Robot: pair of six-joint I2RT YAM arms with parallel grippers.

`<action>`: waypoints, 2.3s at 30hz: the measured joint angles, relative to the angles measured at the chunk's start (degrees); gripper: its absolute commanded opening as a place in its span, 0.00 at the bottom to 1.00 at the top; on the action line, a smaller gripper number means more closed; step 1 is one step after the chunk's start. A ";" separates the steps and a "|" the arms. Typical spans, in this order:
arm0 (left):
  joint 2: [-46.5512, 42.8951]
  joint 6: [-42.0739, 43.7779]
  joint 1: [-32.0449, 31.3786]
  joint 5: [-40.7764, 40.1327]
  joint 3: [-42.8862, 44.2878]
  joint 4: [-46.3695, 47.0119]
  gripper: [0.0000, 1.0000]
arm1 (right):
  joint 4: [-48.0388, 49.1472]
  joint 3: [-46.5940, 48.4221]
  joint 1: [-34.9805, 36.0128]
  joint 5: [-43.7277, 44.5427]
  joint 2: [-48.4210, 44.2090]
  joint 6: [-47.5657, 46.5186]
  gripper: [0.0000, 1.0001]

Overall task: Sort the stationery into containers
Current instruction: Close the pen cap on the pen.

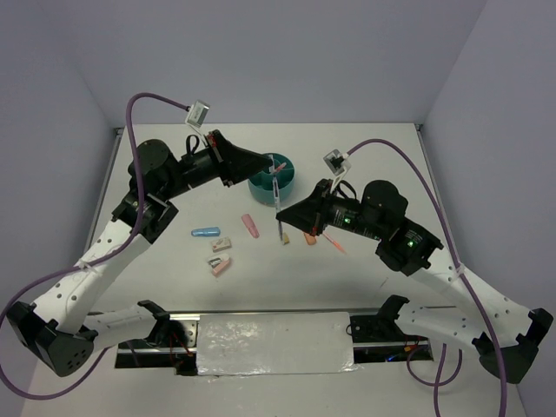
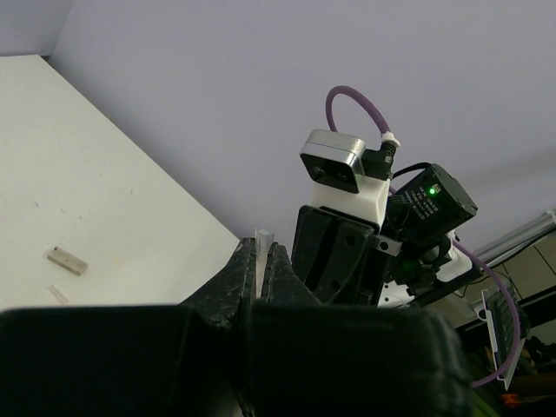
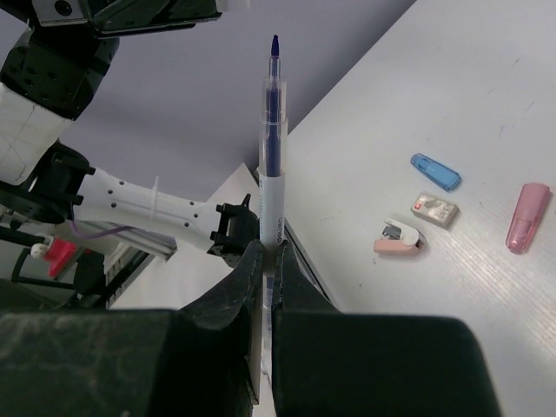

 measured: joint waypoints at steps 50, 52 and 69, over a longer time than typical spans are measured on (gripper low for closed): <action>-0.02 -1.57 0.04 -5.25 0.87 -3.54 0.00 | -2.64 4.24 0.00 0.02 3.56 -0.79 0.00; 0.11 -1.60 0.04 -4.94 0.87 -3.50 0.00 | -3.02 5.09 0.00 0.11 4.04 -1.33 0.00; 0.66 -1.51 0.07 -3.98 0.87 -3.67 0.00 | -5.01 6.67 -2.34 -0.81 4.76 -2.64 0.00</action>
